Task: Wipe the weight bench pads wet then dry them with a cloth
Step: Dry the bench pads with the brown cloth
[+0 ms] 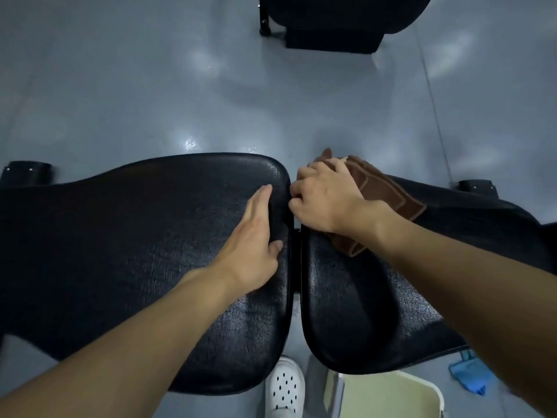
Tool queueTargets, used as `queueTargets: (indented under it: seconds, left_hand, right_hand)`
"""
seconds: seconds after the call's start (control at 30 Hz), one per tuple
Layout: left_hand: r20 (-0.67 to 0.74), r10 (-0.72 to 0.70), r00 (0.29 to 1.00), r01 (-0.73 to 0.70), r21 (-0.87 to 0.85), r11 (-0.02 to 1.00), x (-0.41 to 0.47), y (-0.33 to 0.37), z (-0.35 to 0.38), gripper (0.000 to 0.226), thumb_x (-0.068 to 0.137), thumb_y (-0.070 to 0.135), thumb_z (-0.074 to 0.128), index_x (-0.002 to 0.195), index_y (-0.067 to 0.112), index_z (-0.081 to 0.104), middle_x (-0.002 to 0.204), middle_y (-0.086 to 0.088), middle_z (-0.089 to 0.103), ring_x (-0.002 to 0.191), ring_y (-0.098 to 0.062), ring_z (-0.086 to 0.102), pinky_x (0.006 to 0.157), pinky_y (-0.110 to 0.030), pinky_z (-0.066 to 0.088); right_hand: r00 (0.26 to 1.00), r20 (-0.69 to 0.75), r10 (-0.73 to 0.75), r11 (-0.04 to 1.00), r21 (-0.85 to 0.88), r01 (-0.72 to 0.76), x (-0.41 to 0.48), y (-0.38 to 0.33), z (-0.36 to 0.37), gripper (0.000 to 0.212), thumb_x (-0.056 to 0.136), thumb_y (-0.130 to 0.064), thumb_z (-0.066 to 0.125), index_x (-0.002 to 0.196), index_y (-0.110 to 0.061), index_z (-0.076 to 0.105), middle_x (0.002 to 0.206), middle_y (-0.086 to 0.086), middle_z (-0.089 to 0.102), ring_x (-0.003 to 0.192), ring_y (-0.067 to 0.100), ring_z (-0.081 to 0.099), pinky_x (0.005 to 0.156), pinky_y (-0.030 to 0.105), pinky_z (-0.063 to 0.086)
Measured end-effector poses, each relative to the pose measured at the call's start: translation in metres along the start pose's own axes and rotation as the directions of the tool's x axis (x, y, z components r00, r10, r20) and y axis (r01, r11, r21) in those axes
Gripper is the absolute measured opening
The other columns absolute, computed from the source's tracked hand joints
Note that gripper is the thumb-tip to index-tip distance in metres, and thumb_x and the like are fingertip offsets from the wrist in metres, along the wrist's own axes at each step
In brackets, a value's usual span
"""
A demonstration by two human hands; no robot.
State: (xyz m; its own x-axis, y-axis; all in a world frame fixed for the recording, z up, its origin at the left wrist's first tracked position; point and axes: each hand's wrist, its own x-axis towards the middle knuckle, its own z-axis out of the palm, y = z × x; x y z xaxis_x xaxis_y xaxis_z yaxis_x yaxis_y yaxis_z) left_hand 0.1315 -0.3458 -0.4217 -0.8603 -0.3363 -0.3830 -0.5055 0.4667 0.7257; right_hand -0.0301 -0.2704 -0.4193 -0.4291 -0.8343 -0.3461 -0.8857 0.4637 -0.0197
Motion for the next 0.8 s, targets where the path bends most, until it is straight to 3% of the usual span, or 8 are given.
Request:
queueTargets:
  seconds: [0.13,0.2,0.27,0.33,0.43,0.53,0.67,0.8]
  left_hand:
    - [-0.010,0.031,0.999,-0.031,-0.014,0.999,-0.006,-0.008,-0.001,0.083,0.096,0.011,0.057,0.156,0.024,0.001,0.163,0.015,-0.002,0.148,-0.007,0.009,0.112,-0.015,0.008]
    - [-0.012,0.060,0.998,-0.059,0.019,0.998,-0.006,-0.012,0.001,0.076,0.096,0.014,0.057,0.156,0.018,0.009,0.163,0.015,-0.003,0.148,-0.006,0.010,0.111,-0.013,0.009]
    - [-0.023,0.069,0.997,-0.068,0.043,0.997,-0.008,-0.015,0.004,0.073,0.096,0.018,0.057,0.155,0.016,0.013,0.163,0.017,-0.006,0.148,-0.006,0.012,0.111,-0.015,0.012]
    - [-0.008,0.075,0.997,-0.074,0.057,0.996,-0.014,-0.018,0.007,0.077,0.096,0.024,0.058,0.156,0.018,0.009,0.161,0.021,-0.011,0.148,-0.005,0.008,0.112,-0.018,0.013]
    - [0.001,0.083,0.997,-0.083,0.077,0.994,-0.024,-0.022,0.010,0.079,0.096,0.030,0.059,0.155,0.020,0.007,0.161,0.022,-0.014,0.149,-0.005,0.004,0.115,-0.020,0.013]
    - [0.003,0.088,0.996,-0.088,0.103,0.991,-0.030,-0.024,0.010,0.080,0.095,0.031,0.060,0.155,0.017,0.009,0.162,0.016,-0.013,0.150,-0.009,0.004,0.121,-0.027,0.015]
    - [0.060,0.092,0.994,-0.101,0.159,0.982,-0.041,-0.028,0.013,0.089,0.093,0.040,0.062,0.156,0.017,0.004,0.161,0.013,-0.021,0.151,-0.013,-0.005,0.123,-0.033,0.008]
    - [0.084,0.142,0.986,-0.160,0.276,0.948,-0.041,-0.034,0.017,0.102,0.090,0.049,0.063,0.157,0.013,-0.005,0.161,-0.001,-0.026,0.147,-0.012,-0.024,0.121,-0.032,-0.008]
  right_hand:
    - [0.994,0.037,-0.103,0.995,-0.007,0.104,-0.003,0.010,-0.007,0.053,0.081,-0.052,0.022,0.104,-0.036,0.067,0.118,-0.005,0.059,0.123,0.020,0.047,0.111,0.046,0.023]
    - [0.997,0.069,-0.047,0.997,0.057,0.043,0.006,0.016,-0.010,0.051,0.087,-0.056,0.021,0.106,-0.036,0.063,0.117,0.000,0.060,0.119,0.024,0.051,0.107,0.046,0.028]
    - [0.998,0.048,0.043,0.993,0.106,-0.048,0.015,0.017,-0.007,0.045,0.092,-0.053,0.029,0.124,-0.030,0.052,0.122,0.006,0.058,0.121,0.029,0.052,0.105,0.047,0.029]
    - [0.982,0.102,0.156,0.980,0.108,-0.167,0.027,0.013,-0.006,0.053,0.091,-0.054,0.037,0.134,-0.023,0.042,0.125,0.009,0.058,0.121,0.032,0.052,0.104,0.048,0.028]
    - [0.970,0.161,0.180,0.982,0.023,-0.186,0.029,0.001,-0.009,0.041,0.089,-0.055,0.042,0.103,-0.021,0.060,0.112,0.008,0.066,0.111,0.029,0.056,0.103,0.046,0.027]
    - [0.991,0.094,0.094,0.996,-0.014,-0.093,0.011,-0.008,-0.011,0.038,0.088,-0.052,0.046,0.095,-0.020,0.065,0.110,0.006,0.067,0.116,0.025,0.054,0.110,0.043,0.025]
    - [0.994,-0.021,-0.107,0.988,-0.110,0.104,-0.031,-0.024,0.003,0.037,0.075,-0.053,0.031,0.078,-0.023,0.052,0.102,-0.001,0.066,0.115,0.018,0.054,0.112,0.040,0.026]
    - [0.989,-0.120,-0.082,0.996,-0.057,0.076,-0.040,-0.029,0.017,0.041,0.067,-0.056,0.024,0.075,-0.025,0.049,0.101,-0.002,0.065,0.117,0.017,0.053,0.113,0.039,0.026]
